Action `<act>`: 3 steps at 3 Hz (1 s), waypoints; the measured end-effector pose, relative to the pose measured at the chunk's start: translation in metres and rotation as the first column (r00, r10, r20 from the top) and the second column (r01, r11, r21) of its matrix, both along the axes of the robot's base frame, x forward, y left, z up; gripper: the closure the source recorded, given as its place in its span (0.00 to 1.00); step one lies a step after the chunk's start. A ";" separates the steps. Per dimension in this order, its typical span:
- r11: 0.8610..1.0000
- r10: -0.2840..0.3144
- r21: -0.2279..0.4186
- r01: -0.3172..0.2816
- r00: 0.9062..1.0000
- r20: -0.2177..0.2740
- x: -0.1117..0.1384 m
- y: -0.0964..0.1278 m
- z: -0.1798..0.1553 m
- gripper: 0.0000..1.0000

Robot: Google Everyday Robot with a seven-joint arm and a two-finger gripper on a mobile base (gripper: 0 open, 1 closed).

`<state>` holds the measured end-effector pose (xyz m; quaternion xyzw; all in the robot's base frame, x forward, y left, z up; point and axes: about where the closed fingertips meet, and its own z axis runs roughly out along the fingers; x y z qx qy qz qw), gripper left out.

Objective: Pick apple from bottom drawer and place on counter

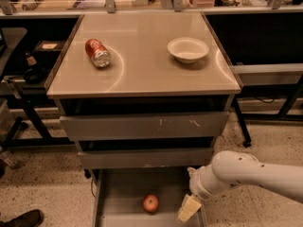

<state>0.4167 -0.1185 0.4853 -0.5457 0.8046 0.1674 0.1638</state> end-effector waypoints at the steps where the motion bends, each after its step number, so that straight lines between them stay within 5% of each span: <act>1: 1.000 0.000 0.000 0.000 1.000 0.000 0.000 0.000 0.000 0.00; 3: 0.995 -0.066 0.077 0.069 0.997 -0.039 -0.001 0.005 -0.066 0.00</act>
Offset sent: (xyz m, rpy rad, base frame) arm -0.0093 0.0064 -0.0514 0.0578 0.0543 -0.0532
